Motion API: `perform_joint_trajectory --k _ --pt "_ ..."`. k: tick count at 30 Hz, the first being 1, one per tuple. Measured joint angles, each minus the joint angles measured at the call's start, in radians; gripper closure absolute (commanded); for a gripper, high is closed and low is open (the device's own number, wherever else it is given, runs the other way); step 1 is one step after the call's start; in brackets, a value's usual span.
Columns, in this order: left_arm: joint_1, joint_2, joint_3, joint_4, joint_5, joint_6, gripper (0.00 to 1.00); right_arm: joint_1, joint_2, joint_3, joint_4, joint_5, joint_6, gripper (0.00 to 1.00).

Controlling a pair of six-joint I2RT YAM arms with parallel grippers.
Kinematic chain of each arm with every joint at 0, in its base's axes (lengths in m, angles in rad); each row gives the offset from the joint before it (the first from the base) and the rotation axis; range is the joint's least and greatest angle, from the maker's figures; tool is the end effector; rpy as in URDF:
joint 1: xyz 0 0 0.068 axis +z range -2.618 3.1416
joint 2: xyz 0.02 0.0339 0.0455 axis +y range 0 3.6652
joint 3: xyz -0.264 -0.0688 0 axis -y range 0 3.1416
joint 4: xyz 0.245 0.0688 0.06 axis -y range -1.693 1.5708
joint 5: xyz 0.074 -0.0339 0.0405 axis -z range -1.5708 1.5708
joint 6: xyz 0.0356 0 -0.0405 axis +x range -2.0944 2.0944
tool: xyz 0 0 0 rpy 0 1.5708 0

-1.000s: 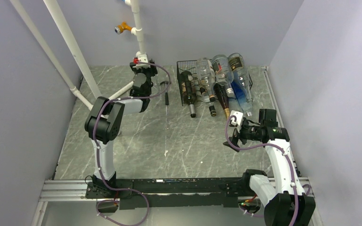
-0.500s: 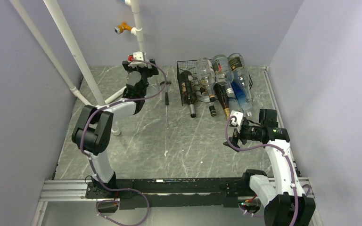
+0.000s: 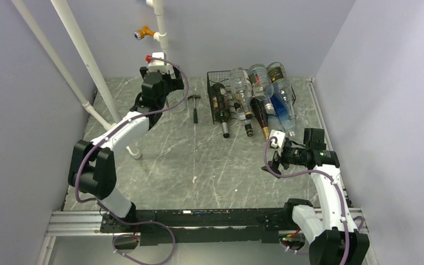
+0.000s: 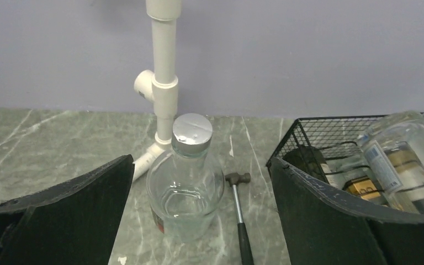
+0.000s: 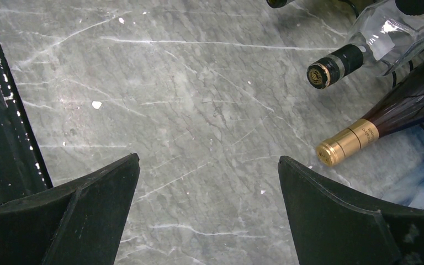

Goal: Take the wine bottle off the wine rack
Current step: Move the wine bottle to the center of the board, then pick up the wine bottle from the wine rack.

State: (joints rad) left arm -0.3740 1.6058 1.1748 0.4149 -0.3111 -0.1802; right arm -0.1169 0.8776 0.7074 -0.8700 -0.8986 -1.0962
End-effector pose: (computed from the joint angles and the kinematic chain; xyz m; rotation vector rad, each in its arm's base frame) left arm 0.3622 -0.1304 0.3278 -0.0893 1.5867 -0.1859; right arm 0.1538 0.0100 0.2513 -1.2691 1.7779 0.5226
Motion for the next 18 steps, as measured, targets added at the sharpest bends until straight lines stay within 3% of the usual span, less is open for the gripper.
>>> perform_joint_trajectory --k 6,18 --pt "0.000 -0.020 0.144 -0.265 0.025 -0.074 0.01 0.000 -0.001 0.000 0.000 0.000 0.000 0.00" --pt "0.000 -0.092 0.230 -0.537 0.055 -0.174 0.00 0.000 -0.002 -0.002 0.003 0.000 0.005 0.00"
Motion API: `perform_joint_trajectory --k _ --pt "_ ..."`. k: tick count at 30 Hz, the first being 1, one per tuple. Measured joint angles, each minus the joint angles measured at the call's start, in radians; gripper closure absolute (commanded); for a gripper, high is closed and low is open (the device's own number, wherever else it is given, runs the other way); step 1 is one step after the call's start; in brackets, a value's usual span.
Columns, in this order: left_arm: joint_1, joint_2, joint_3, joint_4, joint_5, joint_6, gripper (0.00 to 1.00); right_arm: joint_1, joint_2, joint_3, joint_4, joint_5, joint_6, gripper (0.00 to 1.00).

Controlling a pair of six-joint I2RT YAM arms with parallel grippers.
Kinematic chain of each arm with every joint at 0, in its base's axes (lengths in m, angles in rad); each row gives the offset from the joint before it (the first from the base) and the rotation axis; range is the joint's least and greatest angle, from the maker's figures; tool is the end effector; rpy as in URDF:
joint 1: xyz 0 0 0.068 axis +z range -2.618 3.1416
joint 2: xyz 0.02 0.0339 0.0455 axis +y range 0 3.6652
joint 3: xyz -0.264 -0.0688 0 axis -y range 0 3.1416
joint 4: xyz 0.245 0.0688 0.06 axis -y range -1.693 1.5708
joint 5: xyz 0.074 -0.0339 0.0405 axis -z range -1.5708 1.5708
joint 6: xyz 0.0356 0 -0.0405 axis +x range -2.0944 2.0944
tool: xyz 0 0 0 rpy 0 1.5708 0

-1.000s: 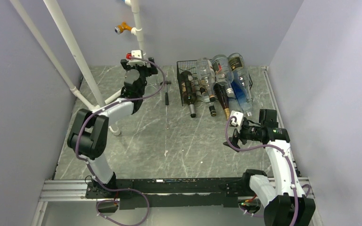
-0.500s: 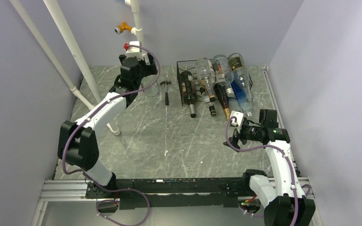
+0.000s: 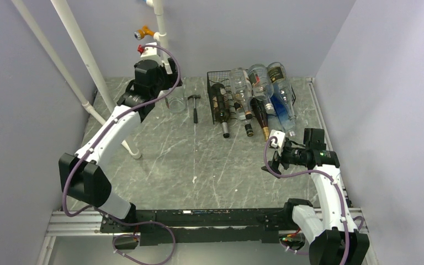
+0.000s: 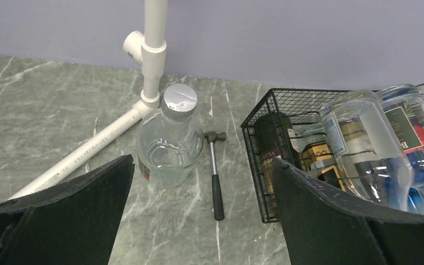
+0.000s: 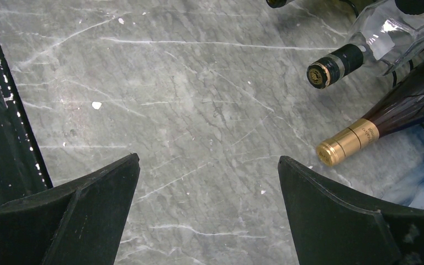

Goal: Take the wine bottle off the wine rack
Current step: Pick up the wine bottle from the wine rack.

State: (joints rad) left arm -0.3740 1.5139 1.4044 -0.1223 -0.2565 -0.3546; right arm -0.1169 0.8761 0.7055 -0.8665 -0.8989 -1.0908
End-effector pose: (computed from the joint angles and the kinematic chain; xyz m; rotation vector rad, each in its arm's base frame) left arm 0.3390 -0.1233 0.3850 -0.1658 1.7966 -0.2899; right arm 0.1538 0.0100 0.2511 -1.2650 1.7792 0.5234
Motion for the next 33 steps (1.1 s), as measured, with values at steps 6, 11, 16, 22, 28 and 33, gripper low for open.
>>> perform_joint_trajectory --k 6,11,16,22,28,33 --pt "0.000 -0.006 0.073 -0.118 0.024 -0.025 0.01 0.000 -0.002 0.000 0.000 -0.001 0.010 0.00" --pt "0.000 -0.043 0.055 -0.172 0.077 -0.016 0.01 0.000 -0.012 0.000 0.000 -0.011 0.026 0.00" --pt "0.000 -0.121 -0.032 -0.168 0.166 0.037 0.00 0.000 0.000 0.020 -0.032 -0.028 0.026 0.00" --pt "0.000 -0.180 -0.151 -0.115 0.319 0.076 0.01 0.000 0.060 0.183 -0.139 -0.026 0.019 0.00" --pt "0.000 -0.174 -0.187 -0.094 0.447 0.071 0.01 0.001 0.129 0.375 -0.165 -0.034 0.099 0.00" --pt "0.000 -0.151 -0.187 -0.069 0.498 0.062 0.00 0.001 0.212 0.486 -0.134 -0.039 0.241 0.00"
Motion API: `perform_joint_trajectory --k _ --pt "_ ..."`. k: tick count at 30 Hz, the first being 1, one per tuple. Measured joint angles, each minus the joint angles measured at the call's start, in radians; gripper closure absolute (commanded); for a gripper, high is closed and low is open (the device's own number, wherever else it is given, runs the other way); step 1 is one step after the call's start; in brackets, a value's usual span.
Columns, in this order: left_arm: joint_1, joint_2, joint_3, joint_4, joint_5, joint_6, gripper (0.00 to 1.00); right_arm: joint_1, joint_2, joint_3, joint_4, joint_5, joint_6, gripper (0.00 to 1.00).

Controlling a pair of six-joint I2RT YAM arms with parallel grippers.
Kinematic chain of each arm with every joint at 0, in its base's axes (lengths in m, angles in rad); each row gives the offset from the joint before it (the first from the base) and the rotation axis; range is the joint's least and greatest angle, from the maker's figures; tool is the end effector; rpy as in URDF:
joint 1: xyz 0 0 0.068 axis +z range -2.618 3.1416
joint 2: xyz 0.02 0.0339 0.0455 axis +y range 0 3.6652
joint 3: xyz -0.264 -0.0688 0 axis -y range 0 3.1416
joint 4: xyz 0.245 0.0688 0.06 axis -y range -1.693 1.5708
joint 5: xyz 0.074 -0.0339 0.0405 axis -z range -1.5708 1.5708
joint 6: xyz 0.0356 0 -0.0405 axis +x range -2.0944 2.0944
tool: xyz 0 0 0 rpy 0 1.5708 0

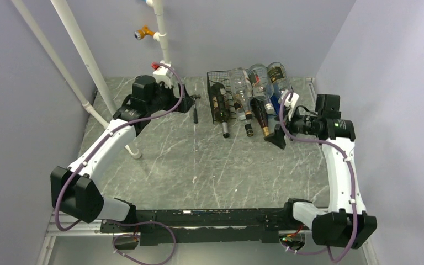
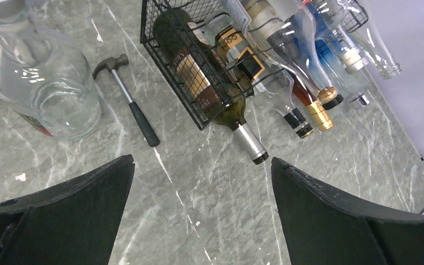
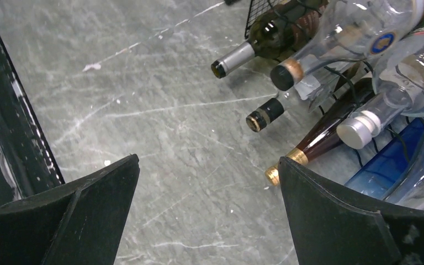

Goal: Take the wine bottle off the wine rack
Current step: Pick up the wine bottle from the wine rack.

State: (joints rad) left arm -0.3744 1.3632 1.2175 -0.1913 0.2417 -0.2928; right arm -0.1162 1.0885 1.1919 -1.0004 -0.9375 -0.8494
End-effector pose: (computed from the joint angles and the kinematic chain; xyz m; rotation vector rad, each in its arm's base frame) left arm 0.2939 -0.1247 0.3597 0.2473 1.9409 -0.6764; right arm 0.1964 0.0060 0.3581 -1.0865 1.8037 0.5928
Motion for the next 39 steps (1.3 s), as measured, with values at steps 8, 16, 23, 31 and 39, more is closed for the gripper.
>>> perform_joint_trajectory --k 8,16,23,31,39 --pt "0.000 0.056 0.000 -0.017 0.035 -0.011 0.00 0.003 0.122 0.098 0.117 0.017 0.246 0.00" --pt "0.000 0.054 0.000 -0.016 0.041 -0.008 0.00 0.092 0.262 0.219 0.187 0.128 0.397 0.00" --pt "0.000 0.054 0.000 -0.016 0.040 -0.008 0.00 0.237 0.338 0.266 0.240 0.255 0.473 0.00" --pt "0.000 0.054 0.000 -0.016 0.030 0.000 0.01 0.319 0.402 0.266 0.320 0.401 0.589 0.00" --pt "0.000 0.054 0.000 -0.016 0.023 0.003 0.00 0.364 0.457 0.266 0.411 0.571 0.702 0.00"
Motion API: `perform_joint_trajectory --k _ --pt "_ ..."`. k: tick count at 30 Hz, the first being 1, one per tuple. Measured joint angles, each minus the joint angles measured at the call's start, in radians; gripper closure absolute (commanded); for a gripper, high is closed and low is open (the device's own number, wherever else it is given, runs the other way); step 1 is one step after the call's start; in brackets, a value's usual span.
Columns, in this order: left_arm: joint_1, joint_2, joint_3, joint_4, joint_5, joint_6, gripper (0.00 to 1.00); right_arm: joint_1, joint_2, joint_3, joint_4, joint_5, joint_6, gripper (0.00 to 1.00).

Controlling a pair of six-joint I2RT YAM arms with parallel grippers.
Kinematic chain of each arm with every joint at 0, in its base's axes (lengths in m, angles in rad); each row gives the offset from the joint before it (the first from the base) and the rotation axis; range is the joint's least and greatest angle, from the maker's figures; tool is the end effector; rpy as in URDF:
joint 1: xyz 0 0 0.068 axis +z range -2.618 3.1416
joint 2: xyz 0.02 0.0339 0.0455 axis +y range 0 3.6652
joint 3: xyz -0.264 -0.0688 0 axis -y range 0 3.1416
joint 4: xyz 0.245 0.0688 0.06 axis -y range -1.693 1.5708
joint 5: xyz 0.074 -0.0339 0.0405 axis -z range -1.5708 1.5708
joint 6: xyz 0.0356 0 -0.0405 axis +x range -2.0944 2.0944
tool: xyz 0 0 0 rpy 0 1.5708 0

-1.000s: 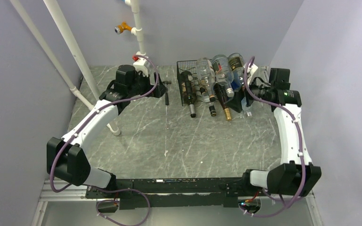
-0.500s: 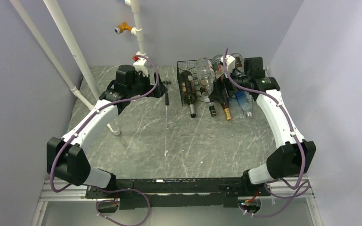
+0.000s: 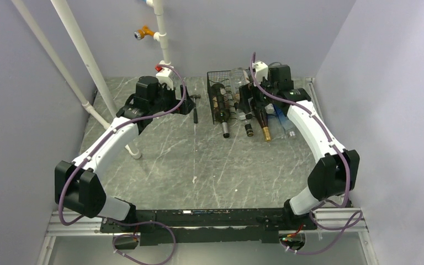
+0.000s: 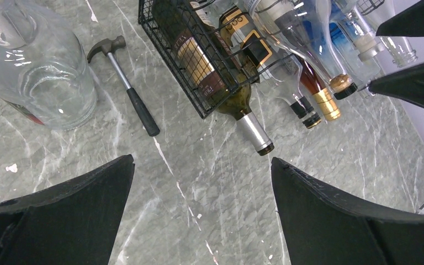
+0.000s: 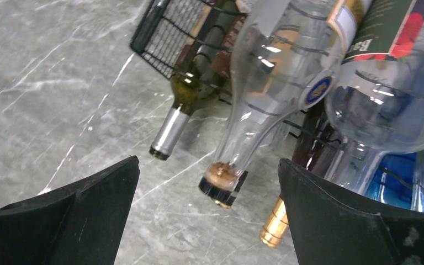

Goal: Take the wine bottle off the wine rack
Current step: Pick up the wine bottle from the wine rack.

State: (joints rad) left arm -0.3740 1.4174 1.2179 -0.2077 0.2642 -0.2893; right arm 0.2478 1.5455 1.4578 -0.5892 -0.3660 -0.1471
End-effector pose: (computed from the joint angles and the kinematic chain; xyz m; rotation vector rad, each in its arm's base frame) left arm 0.3049 -0.1297 0.3417 0.2621 2.0120 -0.6868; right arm 0.3325 0.0973 0.3486 -0.6304 2.1444 0.4652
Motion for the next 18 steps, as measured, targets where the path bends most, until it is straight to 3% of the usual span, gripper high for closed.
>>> perform_joint_trajectory --k 18 --pt "0.000 0.000 0.000 -0.001 -0.005 0.014 0.01 0.079 0.138 0.000 0.117 0.367 0.204 0.00"
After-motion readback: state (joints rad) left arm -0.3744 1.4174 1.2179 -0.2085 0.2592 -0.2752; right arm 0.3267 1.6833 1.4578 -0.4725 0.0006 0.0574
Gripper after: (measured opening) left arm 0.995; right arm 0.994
